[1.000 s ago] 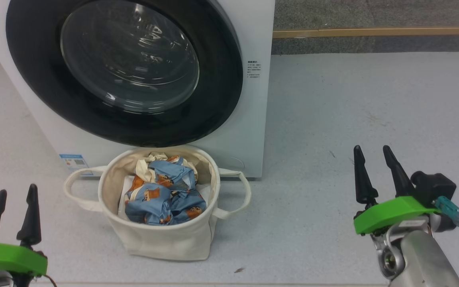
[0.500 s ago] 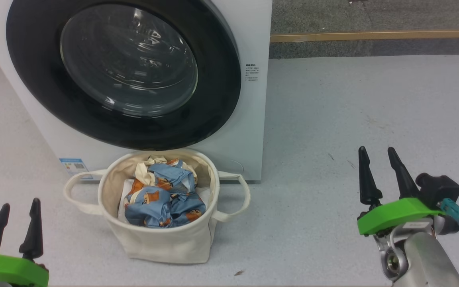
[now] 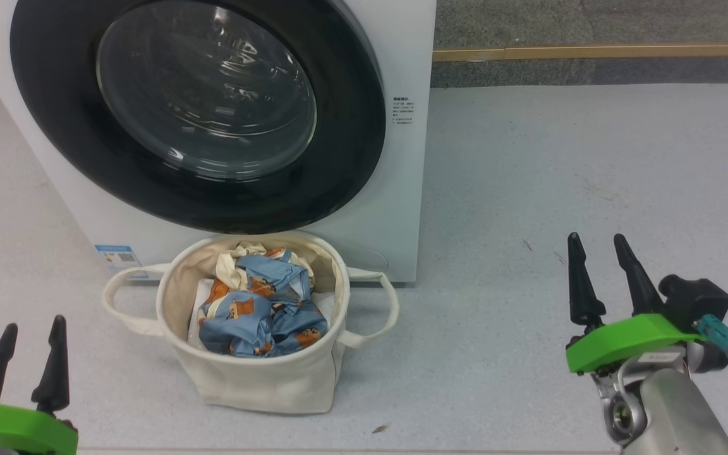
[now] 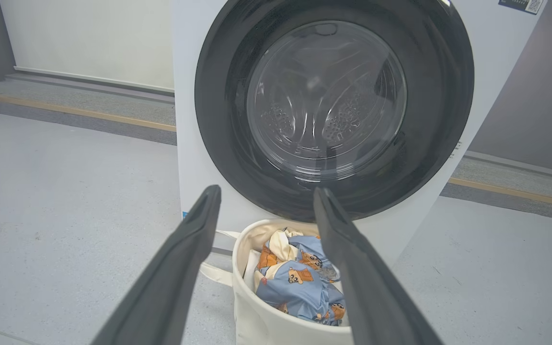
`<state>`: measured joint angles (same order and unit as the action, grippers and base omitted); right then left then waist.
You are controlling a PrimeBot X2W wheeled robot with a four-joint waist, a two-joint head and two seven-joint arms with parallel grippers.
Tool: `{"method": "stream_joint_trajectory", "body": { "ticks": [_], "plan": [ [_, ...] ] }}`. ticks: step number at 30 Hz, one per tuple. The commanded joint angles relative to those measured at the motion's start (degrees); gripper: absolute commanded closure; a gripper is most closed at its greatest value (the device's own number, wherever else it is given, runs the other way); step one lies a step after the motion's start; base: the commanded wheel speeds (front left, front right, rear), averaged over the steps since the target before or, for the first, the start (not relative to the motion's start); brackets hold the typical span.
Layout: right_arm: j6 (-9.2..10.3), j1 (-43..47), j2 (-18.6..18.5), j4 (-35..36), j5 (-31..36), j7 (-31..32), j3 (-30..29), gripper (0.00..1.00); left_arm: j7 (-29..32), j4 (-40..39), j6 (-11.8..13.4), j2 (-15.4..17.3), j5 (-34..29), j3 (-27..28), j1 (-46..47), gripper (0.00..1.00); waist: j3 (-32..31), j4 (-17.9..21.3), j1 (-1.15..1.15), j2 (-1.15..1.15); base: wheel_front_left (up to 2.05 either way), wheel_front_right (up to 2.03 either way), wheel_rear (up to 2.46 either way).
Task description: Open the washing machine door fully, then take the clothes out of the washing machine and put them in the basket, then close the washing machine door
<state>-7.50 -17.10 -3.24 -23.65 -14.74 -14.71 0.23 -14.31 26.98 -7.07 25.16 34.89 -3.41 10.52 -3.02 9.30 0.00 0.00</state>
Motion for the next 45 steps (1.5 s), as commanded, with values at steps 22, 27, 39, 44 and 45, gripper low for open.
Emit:
{"method": "stream_joint_trajectory", "body": {
  "ticks": [22, 27, 39, 44, 45],
  "plan": [
    [0.01, -0.94, 0.36, 2.00, 0.35, -0.29, 0.81, 0.00, -0.68, -1.20, -0.21, 2.33, -1.13, 3.05, 2.68, 0.00, 0.23, -0.23, 0.00, 0.00, 0.00, 0.00, 0.00],
    [0.01, -0.81, 0.36, 1.79, 0.46, -0.29, 0.49, 0.00, -0.69, -0.89, -0.27, 2.22, -1.03, 2.62, 2.86, 0.00, -0.01, -0.49, 0.00, 0.00, 0.00, 0.00, 0.00],
    [0.00, 0.11, 0.06, -0.98, 0.51, 0.02, -1.04, 1.00, 0.11, 1.61, 0.00, -0.61, -0.40, -0.35, -0.10, 1.00, -0.44, -0.50, 0.00, 0.00, 0.00, 0.00, 0.00],
    [0.00, 3.24, 0.29, -4.50, -0.32, 0.39, -1.13, 1.00, 0.38, 4.03, 0.00, -3.96, 0.23, -1.52, -2.70, 1.00, -0.44, -0.59, 0.00, 0.00, 0.00, 0.00, 0.00],
    [0.00, 3.24, 0.29, -4.47, -0.93, 0.61, -1.23, 1.00, 0.57, 3.92, -0.01, -4.11, 0.68, -1.40, -2.70, 1.00, -0.41, -0.66, -0.01, 0.00, 0.00, 0.00, 0.00]
  ]
}}
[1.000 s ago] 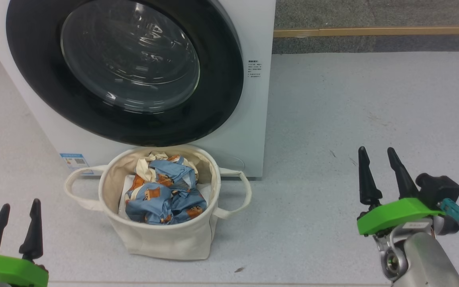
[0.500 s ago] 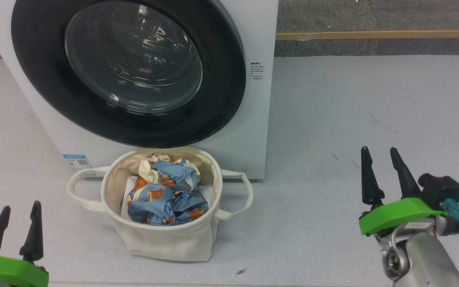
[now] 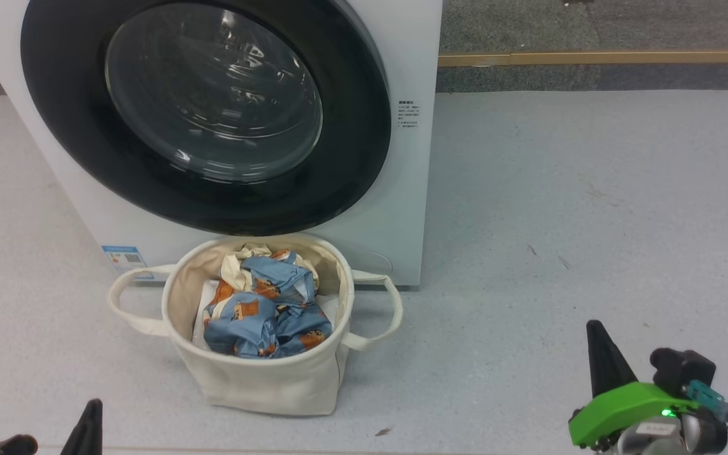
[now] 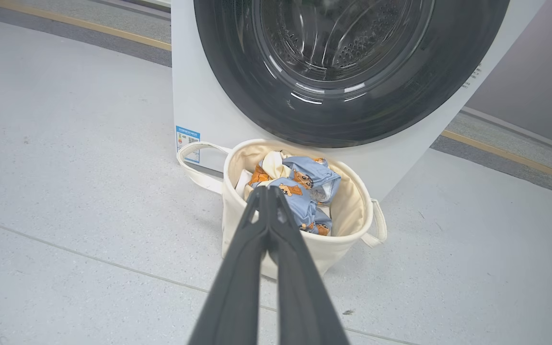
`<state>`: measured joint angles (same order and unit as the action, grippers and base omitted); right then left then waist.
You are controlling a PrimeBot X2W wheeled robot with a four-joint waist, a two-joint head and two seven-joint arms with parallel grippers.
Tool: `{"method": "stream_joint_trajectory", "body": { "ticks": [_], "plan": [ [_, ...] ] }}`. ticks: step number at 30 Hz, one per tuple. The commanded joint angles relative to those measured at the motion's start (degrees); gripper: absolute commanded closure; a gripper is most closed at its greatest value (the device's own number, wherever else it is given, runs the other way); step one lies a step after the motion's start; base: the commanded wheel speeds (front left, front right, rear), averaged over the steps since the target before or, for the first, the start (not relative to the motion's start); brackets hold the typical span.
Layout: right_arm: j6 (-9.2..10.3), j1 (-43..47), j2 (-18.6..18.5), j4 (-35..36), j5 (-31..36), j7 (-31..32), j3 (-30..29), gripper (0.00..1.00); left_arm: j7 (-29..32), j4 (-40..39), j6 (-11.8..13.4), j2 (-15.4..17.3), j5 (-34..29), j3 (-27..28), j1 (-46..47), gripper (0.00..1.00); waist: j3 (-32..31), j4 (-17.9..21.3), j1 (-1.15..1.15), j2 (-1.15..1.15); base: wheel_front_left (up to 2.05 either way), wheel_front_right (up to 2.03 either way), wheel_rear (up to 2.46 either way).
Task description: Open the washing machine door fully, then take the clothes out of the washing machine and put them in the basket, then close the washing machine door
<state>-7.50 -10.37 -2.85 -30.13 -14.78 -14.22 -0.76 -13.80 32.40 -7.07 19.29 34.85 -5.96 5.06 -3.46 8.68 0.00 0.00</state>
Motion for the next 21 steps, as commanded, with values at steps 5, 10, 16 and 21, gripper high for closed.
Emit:
{"method": "stream_joint_trajectory", "body": {
  "ticks": [5, 10, 16, 21],
  "plan": [
    [0.00, -3.08, -0.09, 2.70, -4.05, 0.99, -0.49, 1.00, 0.93, -2.28, -0.02, 1.03, 3.03, 1.61, 2.63, 1.00, 0.05, -0.42, -0.13, 0.00, 0.00, 0.00, 0.00],
    [0.00, -2.63, -0.09, 3.47, -7.80, 1.89, -0.65, 1.00, 1.88, -3.07, -0.04, 0.14, 5.79, 2.13, 2.57, 1.00, 0.37, -0.84, 0.00, 0.00, 0.00, 0.00, 0.00],
    [0.00, -2.30, -0.09, 4.08, -10.93, 2.69, -0.84, 1.00, 2.69, -3.75, -0.06, -0.60, 8.10, 2.58, 2.52, 1.00, 0.52, -1.19, 0.00, 0.00, 0.00, 0.00, 0.00],
    [0.00, -1.98, -0.09, 4.66, -14.06, 3.52, -1.05, 1.00, 3.51, -4.44, -0.08, -1.34, 10.42, 3.04, 2.45, 1.00, 0.67, -1.54, 0.00, 0.00, 0.00, 0.00, 0.00]
  ]
}}
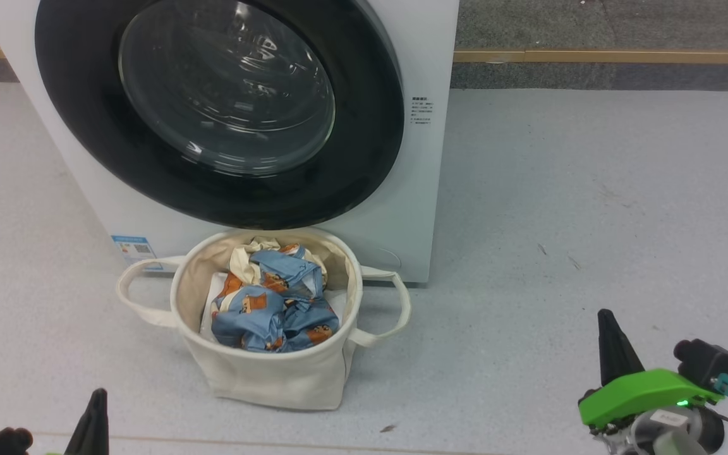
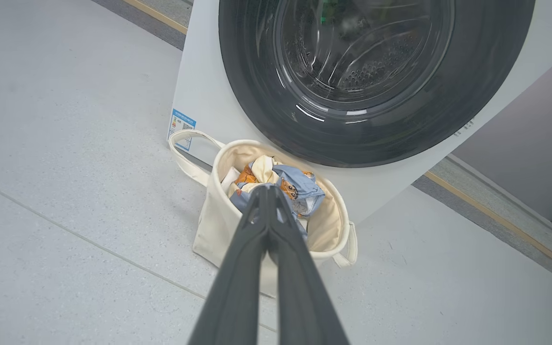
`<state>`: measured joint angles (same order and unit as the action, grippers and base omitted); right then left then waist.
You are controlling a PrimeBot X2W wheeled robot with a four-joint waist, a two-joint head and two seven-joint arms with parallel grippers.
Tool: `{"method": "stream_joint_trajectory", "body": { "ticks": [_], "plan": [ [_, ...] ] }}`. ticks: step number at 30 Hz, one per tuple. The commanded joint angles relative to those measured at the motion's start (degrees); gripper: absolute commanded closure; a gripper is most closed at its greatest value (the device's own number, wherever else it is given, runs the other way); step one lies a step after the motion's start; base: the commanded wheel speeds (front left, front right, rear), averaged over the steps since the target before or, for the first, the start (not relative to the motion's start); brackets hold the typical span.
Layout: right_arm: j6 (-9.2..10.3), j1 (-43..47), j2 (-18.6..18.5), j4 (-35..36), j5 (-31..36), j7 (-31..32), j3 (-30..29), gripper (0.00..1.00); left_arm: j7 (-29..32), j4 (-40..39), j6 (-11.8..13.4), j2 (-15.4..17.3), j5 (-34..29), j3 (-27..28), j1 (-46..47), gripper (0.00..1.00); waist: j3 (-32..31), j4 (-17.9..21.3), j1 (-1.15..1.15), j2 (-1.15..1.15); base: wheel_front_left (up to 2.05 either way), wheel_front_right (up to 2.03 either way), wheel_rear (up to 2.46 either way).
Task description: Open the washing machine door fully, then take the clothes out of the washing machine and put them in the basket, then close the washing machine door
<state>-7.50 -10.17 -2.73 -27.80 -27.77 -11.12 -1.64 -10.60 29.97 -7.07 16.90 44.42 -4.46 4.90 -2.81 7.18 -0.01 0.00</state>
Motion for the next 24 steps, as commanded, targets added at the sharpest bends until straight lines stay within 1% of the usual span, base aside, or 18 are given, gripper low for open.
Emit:
{"method": "stream_joint_trajectory", "body": {
  "ticks": [1, 24],
  "plan": [
    [0.00, -2.13, -0.21, 2.44, -1.69, 0.59, -0.22, 1.00, 0.46, -2.14, -0.08, 0.90, 1.31, 1.62, 2.60, 1.00, 0.05, -0.11, 0.01, 0.00, 0.00, 0.00, 0.00],
    [0.00, -0.73, -0.19, 5.04, -16.04, 4.48, -1.28, 1.00, 4.27, -5.28, -0.16, -2.52, 11.93, 3.76, 2.30, 1.00, 0.72, -1.73, 0.01, 0.00, 0.00, 0.00, 0.00]
  ]
}}
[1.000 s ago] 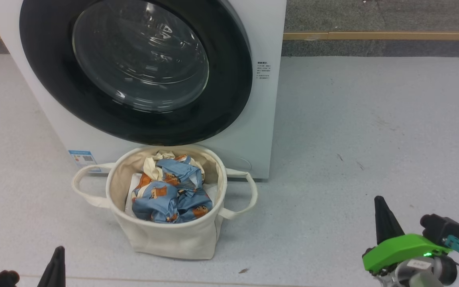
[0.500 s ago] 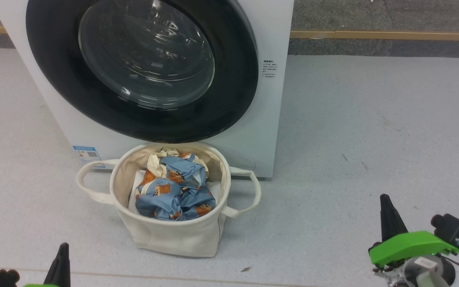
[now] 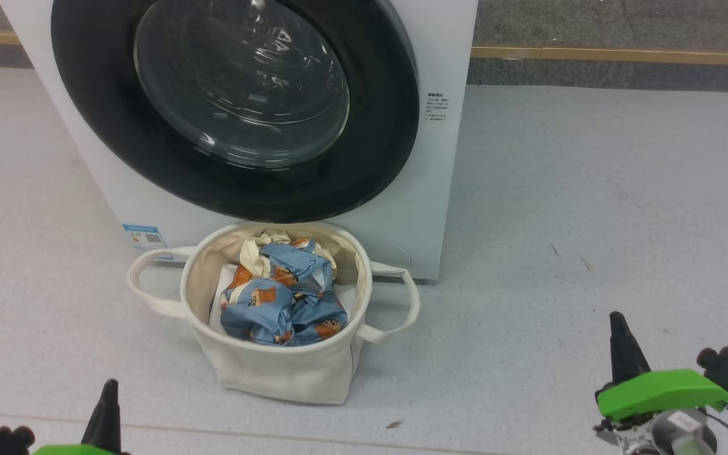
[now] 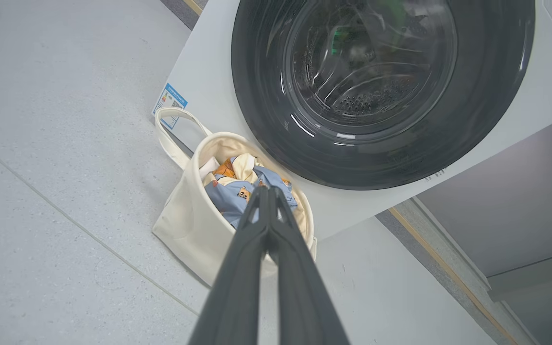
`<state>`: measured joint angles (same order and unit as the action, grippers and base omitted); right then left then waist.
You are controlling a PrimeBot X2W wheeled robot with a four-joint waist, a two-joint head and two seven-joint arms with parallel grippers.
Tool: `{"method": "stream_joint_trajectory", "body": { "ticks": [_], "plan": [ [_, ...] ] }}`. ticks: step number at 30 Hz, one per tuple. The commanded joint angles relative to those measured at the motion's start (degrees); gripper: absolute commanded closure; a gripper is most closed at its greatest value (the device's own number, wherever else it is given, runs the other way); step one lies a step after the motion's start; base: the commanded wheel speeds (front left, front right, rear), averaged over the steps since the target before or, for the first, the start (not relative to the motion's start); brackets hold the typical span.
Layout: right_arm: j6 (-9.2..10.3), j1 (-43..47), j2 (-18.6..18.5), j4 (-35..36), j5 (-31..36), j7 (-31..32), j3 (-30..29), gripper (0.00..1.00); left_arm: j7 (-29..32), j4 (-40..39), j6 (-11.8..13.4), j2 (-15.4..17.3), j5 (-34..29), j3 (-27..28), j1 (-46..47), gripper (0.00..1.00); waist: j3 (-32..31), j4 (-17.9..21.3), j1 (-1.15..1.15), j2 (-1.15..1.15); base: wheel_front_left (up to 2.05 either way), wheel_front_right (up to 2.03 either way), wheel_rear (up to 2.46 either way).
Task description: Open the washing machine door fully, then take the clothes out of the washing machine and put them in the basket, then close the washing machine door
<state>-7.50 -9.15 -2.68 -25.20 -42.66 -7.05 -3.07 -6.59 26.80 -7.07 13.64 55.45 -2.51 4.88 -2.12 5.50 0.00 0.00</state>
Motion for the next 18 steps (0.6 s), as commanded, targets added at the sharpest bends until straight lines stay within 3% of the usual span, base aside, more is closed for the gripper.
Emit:
{"method": "stream_joint_trajectory", "body": {
  "ticks": [1, 18],
  "plan": [
    [0.00, -1.68, -0.25, 2.55, -1.78, 0.57, 0.11, 1.00, 0.42, -2.26, -0.16, 0.60, 1.36, 1.91, 2.31, 1.00, 0.06, -0.12, 0.00, 0.00, 0.00, 0.00, 0.00],
    [0.01, -0.70, -0.24, 4.35, -11.76, 3.28, -0.63, 1.00, 3.08, -4.45, -0.21, -1.78, 8.74, 3.41, 2.10, 1.00, 0.52, -1.24, 0.00, 0.00, 0.00, 0.00, 0.00]
  ]
}}
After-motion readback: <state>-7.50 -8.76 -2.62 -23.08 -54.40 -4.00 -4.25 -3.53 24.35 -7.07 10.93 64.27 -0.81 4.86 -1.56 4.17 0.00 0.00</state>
